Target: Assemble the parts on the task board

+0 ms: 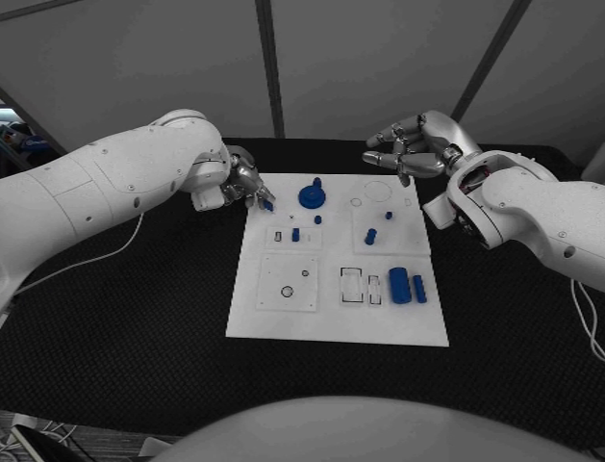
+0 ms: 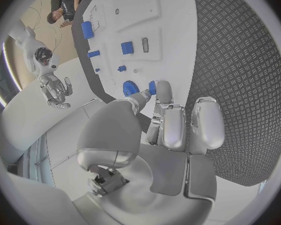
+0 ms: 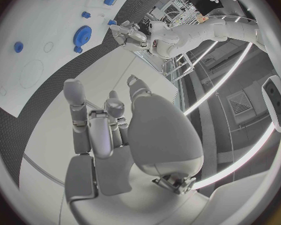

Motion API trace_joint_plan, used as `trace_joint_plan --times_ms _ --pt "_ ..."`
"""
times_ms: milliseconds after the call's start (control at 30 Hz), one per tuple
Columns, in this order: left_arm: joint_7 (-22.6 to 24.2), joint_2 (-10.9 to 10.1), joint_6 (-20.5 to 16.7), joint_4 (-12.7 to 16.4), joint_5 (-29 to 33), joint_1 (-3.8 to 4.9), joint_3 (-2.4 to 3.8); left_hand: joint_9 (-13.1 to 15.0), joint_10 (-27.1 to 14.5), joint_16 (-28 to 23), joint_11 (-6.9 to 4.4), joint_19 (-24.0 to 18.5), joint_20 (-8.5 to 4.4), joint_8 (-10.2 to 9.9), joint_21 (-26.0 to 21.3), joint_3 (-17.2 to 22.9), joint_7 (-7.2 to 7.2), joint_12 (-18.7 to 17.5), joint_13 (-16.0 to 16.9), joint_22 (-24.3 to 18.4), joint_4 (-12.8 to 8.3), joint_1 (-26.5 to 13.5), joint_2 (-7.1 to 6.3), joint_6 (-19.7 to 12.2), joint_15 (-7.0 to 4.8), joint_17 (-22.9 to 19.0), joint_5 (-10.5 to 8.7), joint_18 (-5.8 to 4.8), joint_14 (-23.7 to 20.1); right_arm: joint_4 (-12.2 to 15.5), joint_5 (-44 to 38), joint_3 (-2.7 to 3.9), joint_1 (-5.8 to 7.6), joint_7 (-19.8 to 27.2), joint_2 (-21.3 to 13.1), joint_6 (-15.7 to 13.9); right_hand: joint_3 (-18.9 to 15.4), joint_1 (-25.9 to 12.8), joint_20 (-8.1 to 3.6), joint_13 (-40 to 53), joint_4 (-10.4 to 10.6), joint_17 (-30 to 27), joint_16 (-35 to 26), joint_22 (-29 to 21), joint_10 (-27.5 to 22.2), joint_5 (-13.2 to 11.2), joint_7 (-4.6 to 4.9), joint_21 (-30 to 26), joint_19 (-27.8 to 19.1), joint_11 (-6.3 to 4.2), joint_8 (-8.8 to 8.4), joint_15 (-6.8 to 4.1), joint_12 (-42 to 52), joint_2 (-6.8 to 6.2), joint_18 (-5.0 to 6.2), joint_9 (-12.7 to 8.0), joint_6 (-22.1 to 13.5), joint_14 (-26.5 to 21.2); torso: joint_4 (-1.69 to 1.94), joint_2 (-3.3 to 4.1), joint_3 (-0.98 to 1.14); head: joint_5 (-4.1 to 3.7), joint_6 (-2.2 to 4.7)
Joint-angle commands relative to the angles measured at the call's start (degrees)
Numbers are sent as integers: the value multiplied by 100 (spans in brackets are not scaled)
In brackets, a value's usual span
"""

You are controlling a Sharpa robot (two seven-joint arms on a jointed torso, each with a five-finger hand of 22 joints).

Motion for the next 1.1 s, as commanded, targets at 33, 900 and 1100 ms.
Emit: trace_joint_plan --times_ms 33,900,1100 --pt "0 -123 -274 230 389 9 1 29 73 30 -14 12 -13 50 -34 659 -5 28 -1 13 -577 -83 -27 -37 -30 8 38 13 222 5 -10 5 8 10 -3 39 -16 7 -11 9 -16 105 -31 -7 -18 33 -9 -35 -11 -5 35 -26 2 35 90 -9 -6 234 13 -8 -1 7 -3" --pt "127 -681 -685 1532 -691 -109 -286 147 370 44 -82 100 -63 299 63 1209 -68 158 162 149 -891 -214 -438 37 -86 24 272 -17 229 -1 -10 5 8 18 -12 57 -18 7 -12 14 -16 107 -31 -4 -13 33 -9 -34 -6 -5 38 -27 7 36 89 -10 -5 235 7 -4 3 39 -14" --pt "111 -663 -635 1587 -736 -140 -355 150 386 46 -85 103 -66 306 66 1230 -70 163 169 154 -898 -217 -453 44 -88 26 281 -18 230 2 -10 5 8 19 -14 64 -18 7 -12 14 -16 107 -31 -4 -13 33 -9 -34 -6 -5 38 -27 7 36 89 -10 -5 235 2 -1 0 36 -20"
